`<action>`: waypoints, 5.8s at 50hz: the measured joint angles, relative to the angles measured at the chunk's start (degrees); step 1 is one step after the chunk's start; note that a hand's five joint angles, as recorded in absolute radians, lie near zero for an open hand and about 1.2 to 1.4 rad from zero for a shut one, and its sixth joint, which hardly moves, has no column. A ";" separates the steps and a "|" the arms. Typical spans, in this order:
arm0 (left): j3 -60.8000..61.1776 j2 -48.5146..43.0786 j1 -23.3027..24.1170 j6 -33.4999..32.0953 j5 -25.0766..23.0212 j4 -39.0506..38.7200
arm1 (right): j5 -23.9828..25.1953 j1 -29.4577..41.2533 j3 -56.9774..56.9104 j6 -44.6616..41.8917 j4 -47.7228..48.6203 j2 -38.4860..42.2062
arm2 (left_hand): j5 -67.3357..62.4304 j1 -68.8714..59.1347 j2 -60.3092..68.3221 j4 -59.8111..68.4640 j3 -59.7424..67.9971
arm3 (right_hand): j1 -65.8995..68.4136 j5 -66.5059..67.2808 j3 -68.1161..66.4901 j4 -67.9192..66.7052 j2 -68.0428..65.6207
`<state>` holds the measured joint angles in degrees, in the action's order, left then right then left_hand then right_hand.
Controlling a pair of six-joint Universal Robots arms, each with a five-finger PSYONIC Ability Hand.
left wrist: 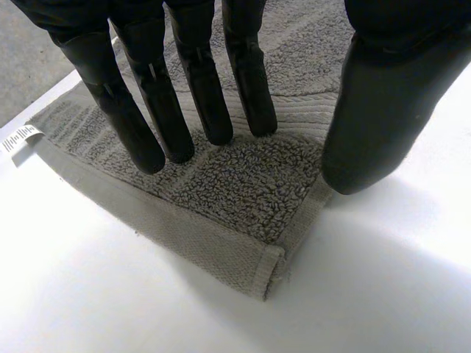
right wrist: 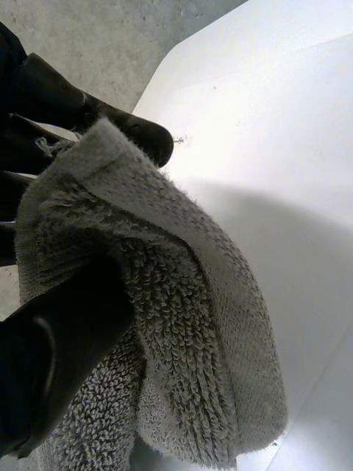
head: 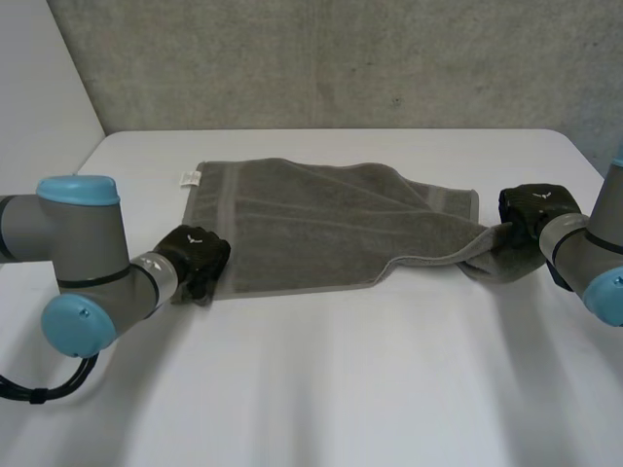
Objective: Fold the towel.
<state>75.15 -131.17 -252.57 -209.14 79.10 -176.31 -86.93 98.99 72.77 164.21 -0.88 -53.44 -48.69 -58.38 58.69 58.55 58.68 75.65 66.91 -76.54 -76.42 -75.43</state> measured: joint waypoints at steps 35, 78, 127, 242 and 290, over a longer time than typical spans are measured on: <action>-1.61 0.58 -0.65 -0.56 6.26 2.07 | 0.00 -0.01 0.09 -1.00 0.00 0.09 | 19.47 18.99 -19.37 -19.04 -19.38 | 0.00 0.00 -0.01 0.00 0.00; -1.50 -0.67 -0.55 0.09 6.03 -0.28 | 0.09 0.05 0.18 -1.20 0.00 0.18 | 9.45 9.10 -9.29 -9.20 -9.27 | 0.00 0.00 -0.02 0.00 0.00; -0.89 0.00 -0.55 0.18 6.26 -1.76 | 0.27 0.06 0.58 -1.97 0.00 0.20 | 38.12 36.20 -36.75 -36.45 -37.38 | 0.00 0.00 -0.02 0.00 0.00; -3.71 -4.49 -0.39 0.33 7.63 -11.15 | 0.26 0.50 0.62 -3.11 0.00 0.62 | 30.03 30.13 -30.73 -30.51 -30.37 | 0.01 0.00 -0.26 0.00 0.00; 8.78 21.42 -6.92 4.76 0.77 -7.93 | 9.10 -0.59 0.19 -16.62 -20.26 -20.10 | -18.99 -17.53 18.13 18.95 19.86 | 0.01 0.00 -0.26 0.00 -0.15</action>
<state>83.92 -109.74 -259.49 -204.39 79.86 -184.24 -77.82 98.40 72.95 147.59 -21.14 -73.53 -67.69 -75.91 76.82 77.50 78.54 75.66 66.91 -76.80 -76.42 -75.58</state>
